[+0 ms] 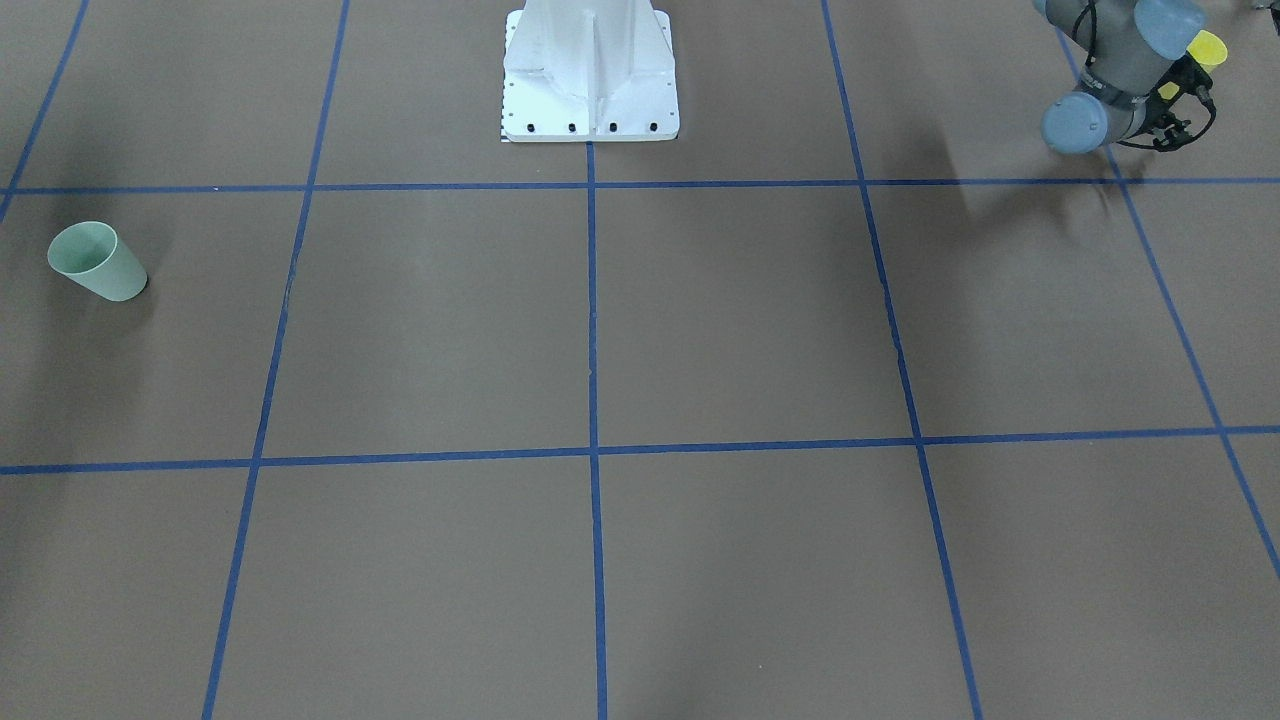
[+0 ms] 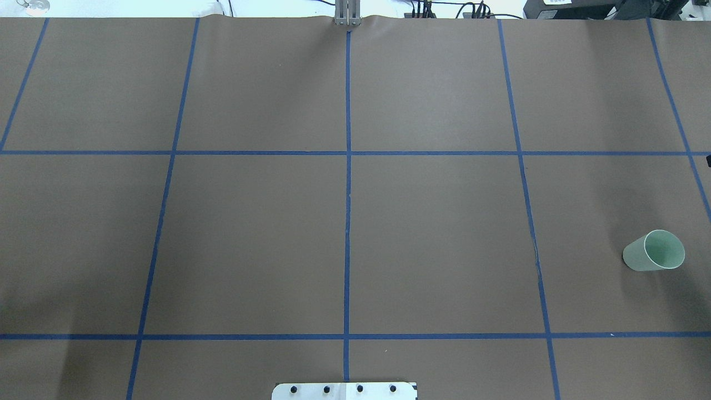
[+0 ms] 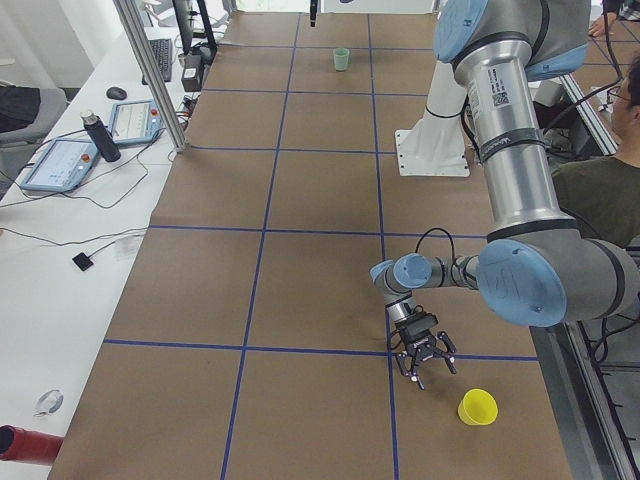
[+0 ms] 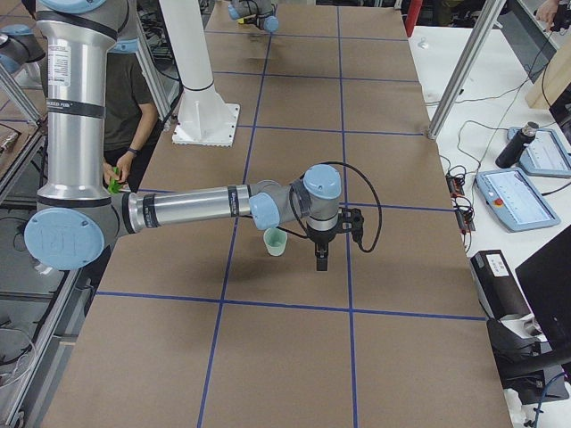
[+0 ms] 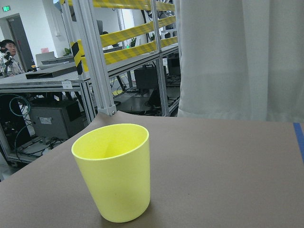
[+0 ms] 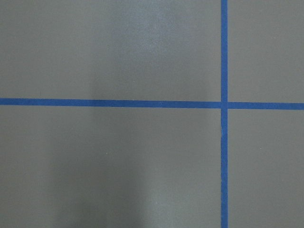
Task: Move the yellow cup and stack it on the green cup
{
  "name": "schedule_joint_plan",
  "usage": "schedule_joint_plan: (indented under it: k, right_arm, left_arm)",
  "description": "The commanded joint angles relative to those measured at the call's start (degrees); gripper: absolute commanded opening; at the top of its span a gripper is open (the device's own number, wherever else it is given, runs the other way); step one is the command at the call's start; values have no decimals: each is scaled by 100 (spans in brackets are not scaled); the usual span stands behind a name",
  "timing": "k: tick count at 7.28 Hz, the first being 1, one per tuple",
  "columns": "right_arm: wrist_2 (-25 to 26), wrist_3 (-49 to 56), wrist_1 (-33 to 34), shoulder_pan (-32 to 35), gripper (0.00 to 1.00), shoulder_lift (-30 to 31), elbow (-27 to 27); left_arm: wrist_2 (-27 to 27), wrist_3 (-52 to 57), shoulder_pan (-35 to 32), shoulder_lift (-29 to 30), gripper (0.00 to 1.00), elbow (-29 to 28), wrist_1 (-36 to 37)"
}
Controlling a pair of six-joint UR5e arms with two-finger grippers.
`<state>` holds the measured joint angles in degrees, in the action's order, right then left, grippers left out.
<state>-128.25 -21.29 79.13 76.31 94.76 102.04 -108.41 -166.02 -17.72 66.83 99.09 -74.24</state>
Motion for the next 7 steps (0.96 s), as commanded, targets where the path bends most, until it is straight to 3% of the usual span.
schedule_joint_plan:
  k: [1,7]
  right_arm:
    - [116,2,-151,-37,100,16,9]
    - [195,-7,-161,-38,100,51,176]
  left_arm:
    - [-57,-167,59,-12,96,-336,-213]
    - [-654,-816,742,-196,96,-329,-494]
